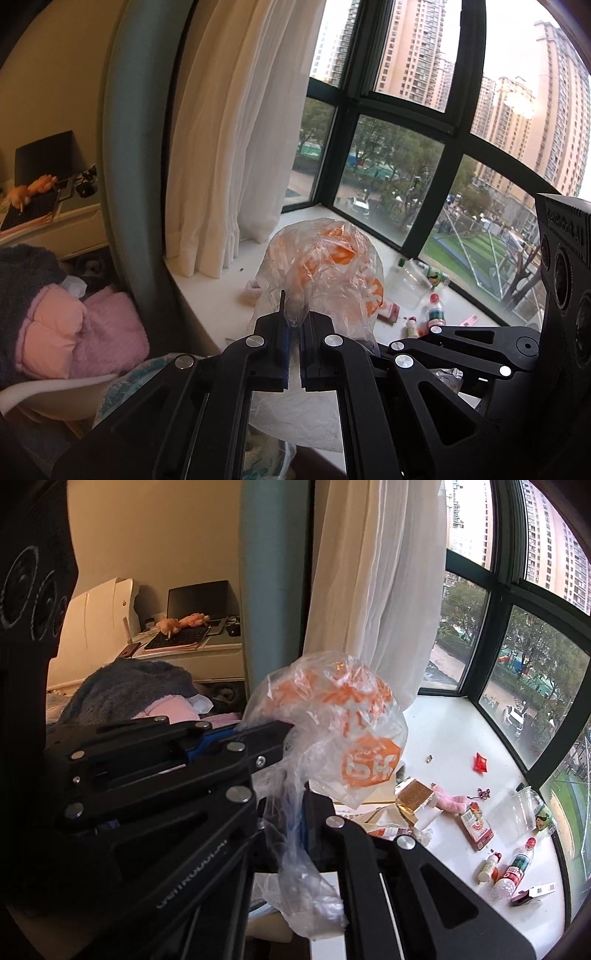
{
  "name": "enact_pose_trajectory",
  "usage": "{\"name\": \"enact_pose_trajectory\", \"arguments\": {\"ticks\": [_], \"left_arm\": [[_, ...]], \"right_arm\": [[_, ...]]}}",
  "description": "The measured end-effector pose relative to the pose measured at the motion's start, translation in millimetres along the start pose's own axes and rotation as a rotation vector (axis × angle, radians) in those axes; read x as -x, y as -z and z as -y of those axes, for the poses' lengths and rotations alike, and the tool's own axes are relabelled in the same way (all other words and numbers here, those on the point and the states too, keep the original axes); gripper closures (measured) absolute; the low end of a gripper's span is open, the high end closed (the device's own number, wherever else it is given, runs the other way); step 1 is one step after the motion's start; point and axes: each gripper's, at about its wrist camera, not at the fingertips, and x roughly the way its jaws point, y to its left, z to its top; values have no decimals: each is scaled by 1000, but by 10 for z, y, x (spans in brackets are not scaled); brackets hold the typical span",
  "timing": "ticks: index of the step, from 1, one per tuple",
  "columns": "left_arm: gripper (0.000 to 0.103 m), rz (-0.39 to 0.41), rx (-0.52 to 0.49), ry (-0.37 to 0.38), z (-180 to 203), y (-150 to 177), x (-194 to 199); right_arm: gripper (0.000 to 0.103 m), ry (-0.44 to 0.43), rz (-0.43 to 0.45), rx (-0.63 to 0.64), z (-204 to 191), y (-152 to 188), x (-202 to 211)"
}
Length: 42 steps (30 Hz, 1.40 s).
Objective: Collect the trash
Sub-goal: 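Carry the orange-print bag with both grippers over the trash bin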
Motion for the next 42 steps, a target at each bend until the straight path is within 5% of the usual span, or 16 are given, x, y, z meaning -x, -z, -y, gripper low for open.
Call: {"name": "enact_pose_trajectory", "arguments": {"ticks": [14,27,42], "left_arm": [[100,-73,69,-109,-596,210,30],[100,-220,137,-125,-828,545,-70],[100,-261,126,-133,-952,597,-145]], "right_arm": [[98,-107,-75,23,-481,7,-382],[98,-143,-211,-41,-683,232,-614],[98,-165,-262,-83,-696,291,-774]]}}
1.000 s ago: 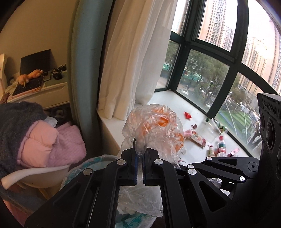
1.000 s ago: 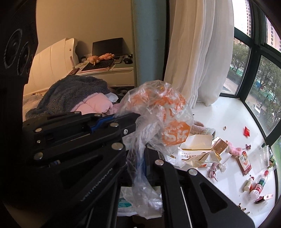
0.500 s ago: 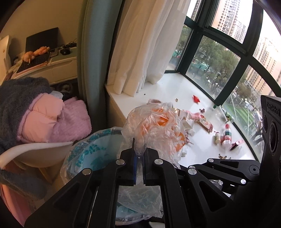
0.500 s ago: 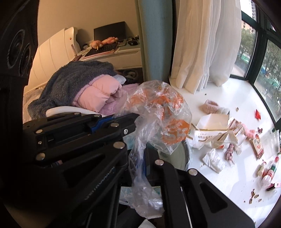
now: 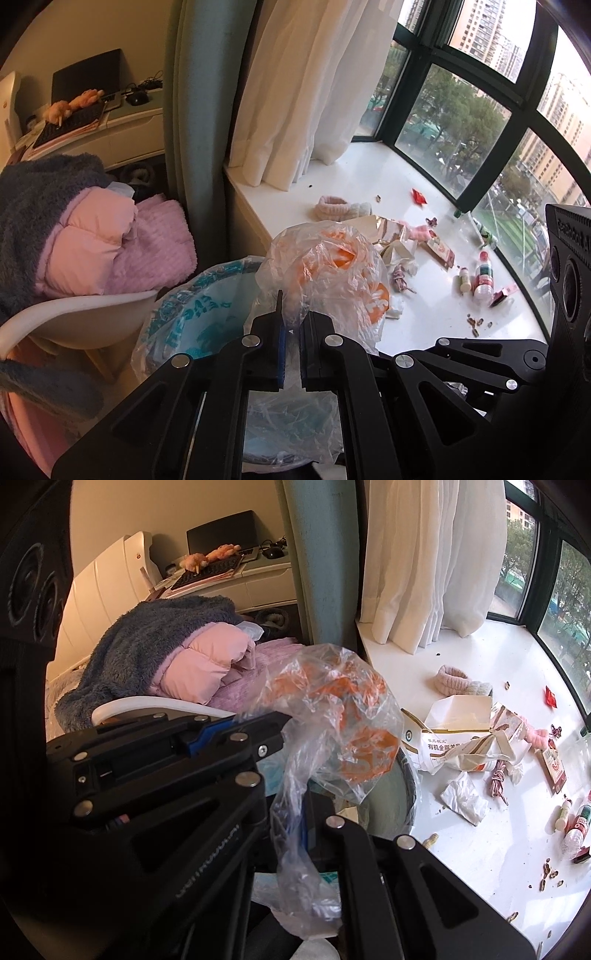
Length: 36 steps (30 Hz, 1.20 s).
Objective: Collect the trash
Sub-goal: 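Carry the orange-print bag with both grippers over the trash bin, then open the left gripper over the bin to release the bag, then open the right gripper to drop the orange-print bag into the bin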
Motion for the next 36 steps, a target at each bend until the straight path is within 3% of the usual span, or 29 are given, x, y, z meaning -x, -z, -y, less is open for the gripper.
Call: {"name": "enact_pose_trajectory", "arguments": {"ticks": [2,6,12,19,33,36], "left_arm": [[98,-8,-2,-3,-19,-15,-24],[73,-21,3,-14,-26,-24,-52],[70,-27,4,-21,-29,-14,-61],[50,-45,20,-32,-40,-7,-76],[38,-15,54,-60,-92,-38,-16],[37,-56,45,-37,-113,-48,-42]], "right_arm": [[98,-3,-6,-4,6,-5,-16],[98,-9,-12,-7,6,-1,-30],[98,-8,-15,-5,2,-8,-34],[98,-8,-26,-33,66,14,-58],[98,-24,-47,-44,141,21,-98],[98,-23,-65,-48,150,30,-126]]}}
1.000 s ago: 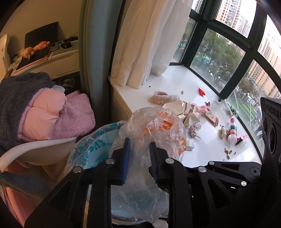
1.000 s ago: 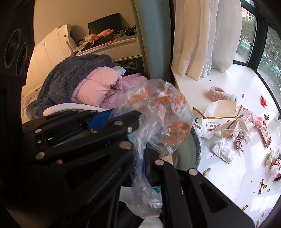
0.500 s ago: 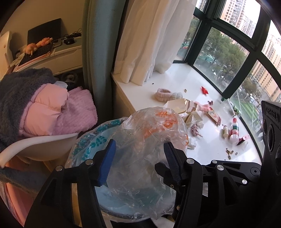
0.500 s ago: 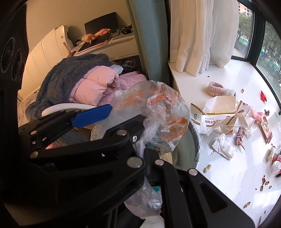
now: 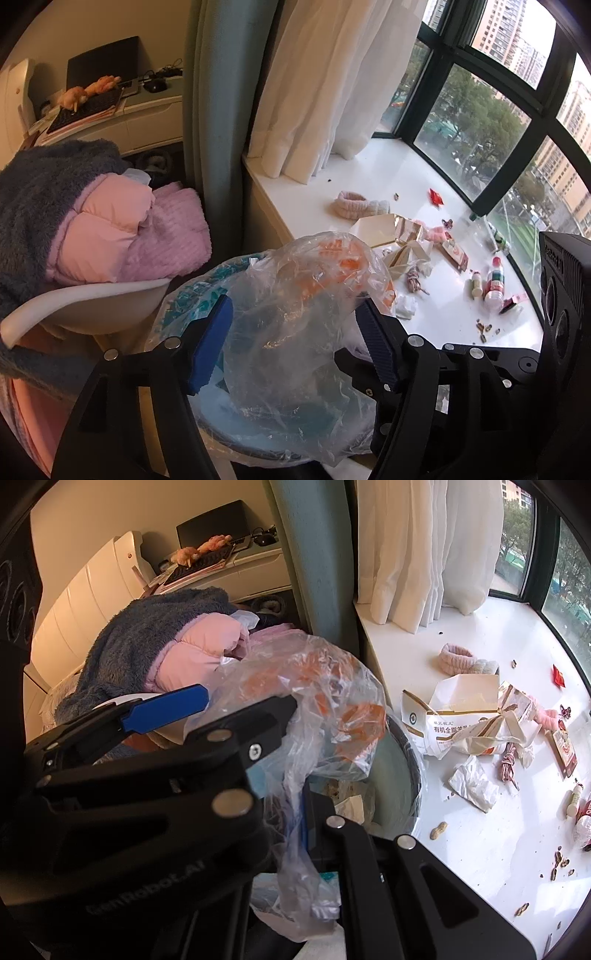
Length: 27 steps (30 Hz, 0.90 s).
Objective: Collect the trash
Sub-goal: 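Open the right gripper to drop the orange-print bag into the bin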
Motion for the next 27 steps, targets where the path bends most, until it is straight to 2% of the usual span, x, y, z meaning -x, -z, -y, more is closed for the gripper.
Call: {"name": "enact_pose_trajectory", "arguments": {"ticks": [2,7,19,21,22,23,25,27], "left_arm": [[37,-44,-8,32,-14,-7,-32],[37,-69,22,48,-88,29,-38],[37,-17,38,30,-131,41,59],[37,-25,37,32,-129,47,47],[37,-28,36,32,-128,52,41],[37,-30,34,33,-124,58,38],[37,-32,28,34,-114,63,40],[37,-31,26,37,-107,68,35]], "right_arm": [[98,1,-12,-3,0,3,-16],[98,10,-29,-21,33,26,-51],[97,13,-38,-35,40,42,-83],[92,18,-34,-33,32,45,-75],[79,20,-31,-33,30,47,-69],[61,21,-27,-31,29,51,-61],[46,24,-19,-29,23,55,-47],[46,30,-19,-26,22,52,-42]]}}
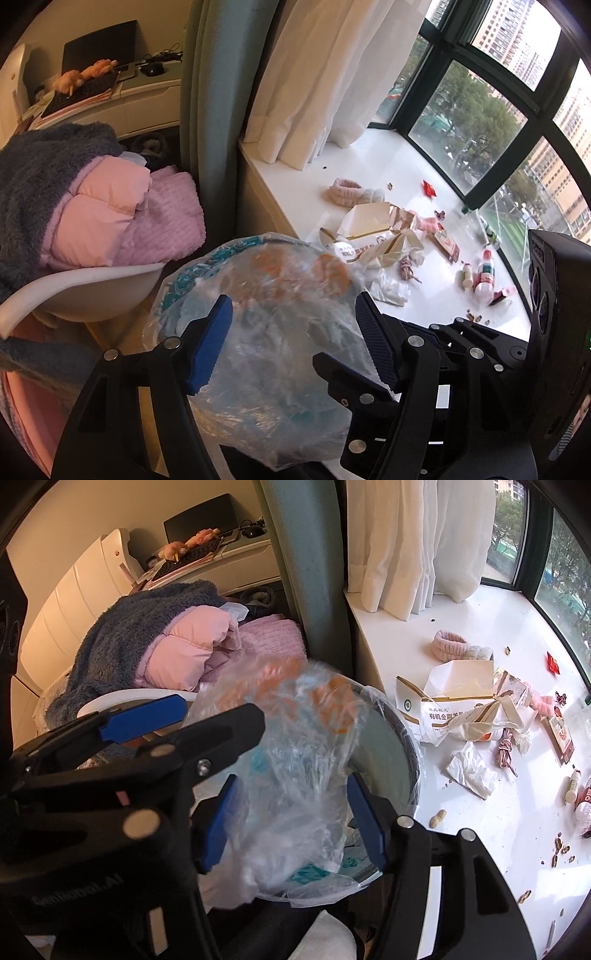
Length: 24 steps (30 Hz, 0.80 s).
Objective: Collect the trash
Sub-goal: 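Open the right gripper to drop the orange-print bag into the bin, then move both grippers away from the bin over the sill toward the water bottle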
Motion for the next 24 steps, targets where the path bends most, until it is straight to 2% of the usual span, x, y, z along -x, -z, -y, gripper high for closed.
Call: {"name": "enact_pose_trajectory", "arguments": {"ticks": [15,16,17,18,24], "left_arm": [[37,-25,6,-21,17,27,-104],[37,-25,8,-20,19,27,-107],[37,-22,10,-20,23,29,-107],[37,-19,11,-20,30,35,-107],[33,-7,29,-21,71,59,-124]], "right_arm": [[45,59,-17,-47,144,35,20],[34,74,-10,-51,152,40,30],[13,89,4,-55,166,43,50],[8,96,20,-60,184,49,73],[8,121,72,-100,334,87,163]]}}
